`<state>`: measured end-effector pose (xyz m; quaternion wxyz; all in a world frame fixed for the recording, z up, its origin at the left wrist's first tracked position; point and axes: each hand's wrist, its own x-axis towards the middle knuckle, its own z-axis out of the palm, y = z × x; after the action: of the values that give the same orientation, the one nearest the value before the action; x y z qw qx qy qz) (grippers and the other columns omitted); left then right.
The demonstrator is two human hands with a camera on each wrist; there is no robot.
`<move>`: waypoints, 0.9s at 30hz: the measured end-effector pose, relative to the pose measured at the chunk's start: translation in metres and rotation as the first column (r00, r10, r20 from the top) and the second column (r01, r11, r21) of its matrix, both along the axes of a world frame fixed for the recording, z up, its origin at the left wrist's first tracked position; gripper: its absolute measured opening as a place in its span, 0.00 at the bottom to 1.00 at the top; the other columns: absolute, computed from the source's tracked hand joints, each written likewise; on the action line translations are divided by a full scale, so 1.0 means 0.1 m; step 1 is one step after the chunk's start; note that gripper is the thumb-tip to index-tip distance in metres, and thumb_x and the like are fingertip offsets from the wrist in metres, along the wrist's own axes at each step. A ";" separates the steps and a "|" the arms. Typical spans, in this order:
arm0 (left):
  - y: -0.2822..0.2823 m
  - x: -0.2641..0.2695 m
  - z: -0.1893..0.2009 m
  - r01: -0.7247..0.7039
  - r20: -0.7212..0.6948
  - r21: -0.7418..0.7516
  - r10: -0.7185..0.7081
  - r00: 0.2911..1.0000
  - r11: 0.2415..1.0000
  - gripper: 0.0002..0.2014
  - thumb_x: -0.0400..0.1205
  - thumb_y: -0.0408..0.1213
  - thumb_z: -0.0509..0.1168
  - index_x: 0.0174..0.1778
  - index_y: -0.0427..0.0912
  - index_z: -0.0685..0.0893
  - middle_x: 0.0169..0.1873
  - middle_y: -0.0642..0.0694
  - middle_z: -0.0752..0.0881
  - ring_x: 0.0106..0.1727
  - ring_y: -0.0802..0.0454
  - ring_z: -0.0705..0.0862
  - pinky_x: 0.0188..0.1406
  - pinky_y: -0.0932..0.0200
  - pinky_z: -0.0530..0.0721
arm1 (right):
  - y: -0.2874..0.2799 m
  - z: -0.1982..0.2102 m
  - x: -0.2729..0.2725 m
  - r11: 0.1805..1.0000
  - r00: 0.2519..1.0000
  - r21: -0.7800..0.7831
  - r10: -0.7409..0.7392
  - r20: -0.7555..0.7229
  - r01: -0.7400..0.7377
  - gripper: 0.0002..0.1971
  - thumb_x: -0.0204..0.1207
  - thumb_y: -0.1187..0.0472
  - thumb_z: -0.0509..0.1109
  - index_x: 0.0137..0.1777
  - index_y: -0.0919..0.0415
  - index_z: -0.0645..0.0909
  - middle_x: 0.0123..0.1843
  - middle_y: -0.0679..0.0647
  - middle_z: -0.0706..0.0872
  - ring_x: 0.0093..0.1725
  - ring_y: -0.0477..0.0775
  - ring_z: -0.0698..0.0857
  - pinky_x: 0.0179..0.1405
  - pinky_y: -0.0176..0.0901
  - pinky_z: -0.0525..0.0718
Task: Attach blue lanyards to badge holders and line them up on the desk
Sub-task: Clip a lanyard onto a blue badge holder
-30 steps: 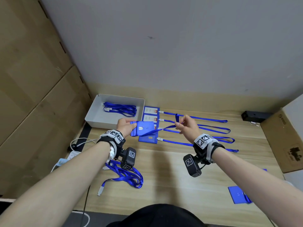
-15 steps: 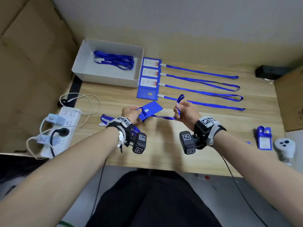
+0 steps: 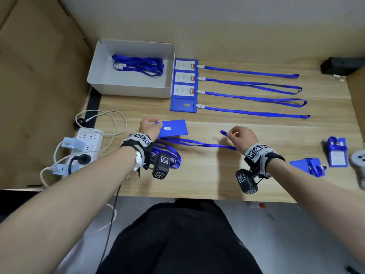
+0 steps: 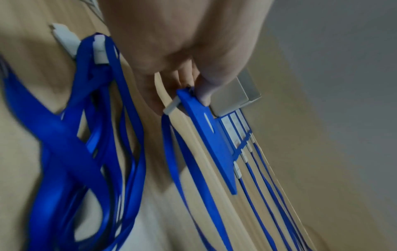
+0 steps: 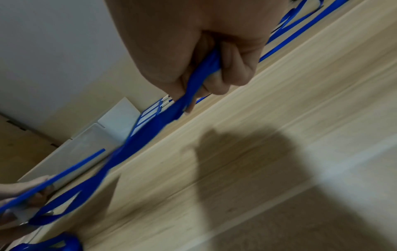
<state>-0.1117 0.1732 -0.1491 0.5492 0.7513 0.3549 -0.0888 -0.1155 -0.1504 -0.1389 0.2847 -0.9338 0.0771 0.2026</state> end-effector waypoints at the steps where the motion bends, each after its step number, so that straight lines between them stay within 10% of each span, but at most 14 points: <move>1: 0.02 0.03 0.01 0.020 -0.004 -0.040 -0.020 1.000 0.999 0.08 0.78 0.33 0.72 0.51 0.45 0.83 0.57 0.37 0.87 0.53 0.41 0.87 0.59 0.46 0.86 | -0.02 0.01 -0.01 0.999 1.000 -0.030 0.017 -0.017 -0.018 0.06 0.78 0.52 0.68 0.42 0.51 0.84 0.43 0.52 0.89 0.45 0.56 0.86 0.39 0.44 0.77; 7: -0.21 0.00 0.15 0.319 0.066 -0.232 -0.312 0.948 0.919 0.10 0.78 0.32 0.74 0.54 0.42 0.86 0.48 0.32 0.88 0.36 0.43 0.83 0.40 0.53 0.85 | 0.13 0.00 -0.02 0.999 1.000 0.039 0.023 0.007 -0.023 0.12 0.77 0.48 0.70 0.51 0.52 0.90 0.54 0.51 0.82 0.58 0.51 0.77 0.59 0.48 0.78; 12: -0.39 -0.06 0.20 0.439 0.105 -0.257 -0.427 0.898 0.861 0.08 0.79 0.29 0.73 0.53 0.38 0.87 0.36 0.39 0.85 0.18 0.55 0.73 0.20 0.65 0.76 | 0.52 0.19 -0.03 0.925 0.970 0.373 0.029 -0.243 0.066 0.21 0.79 0.46 0.71 0.35 0.64 0.81 0.31 0.57 0.82 0.31 0.55 0.79 0.31 0.41 0.75; 21: -0.29 -0.01 0.12 0.359 0.006 -0.048 -0.359 0.933 0.932 0.07 0.78 0.31 0.72 0.51 0.40 0.86 0.43 0.43 0.86 0.40 0.49 0.83 0.44 0.60 0.81 | 0.54 0.24 0.03 0.834 0.965 0.492 -0.174 -0.196 0.250 0.11 0.78 0.64 0.75 0.42 0.68 0.76 0.33 0.60 0.77 0.17 0.41 0.77 0.17 0.33 0.75; 27: -0.41 -0.15 0.07 0.635 -0.048 0.063 -0.633 0.772 0.770 0.18 0.74 0.28 0.72 0.58 0.45 0.83 0.54 0.47 0.84 0.46 0.49 0.84 0.55 0.51 0.86 | 0.55 0.12 -0.01 0.858 0.957 0.434 -0.202 -0.209 0.276 0.07 0.77 0.68 0.72 0.53 0.62 0.81 0.32 0.59 0.83 0.20 0.54 0.77 0.22 0.41 0.76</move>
<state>-0.1267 0.1325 -0.1423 0.4541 0.8461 0.0903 -0.2642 -0.1168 -0.0950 -0.1269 0.5130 -0.8044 0.1648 0.2504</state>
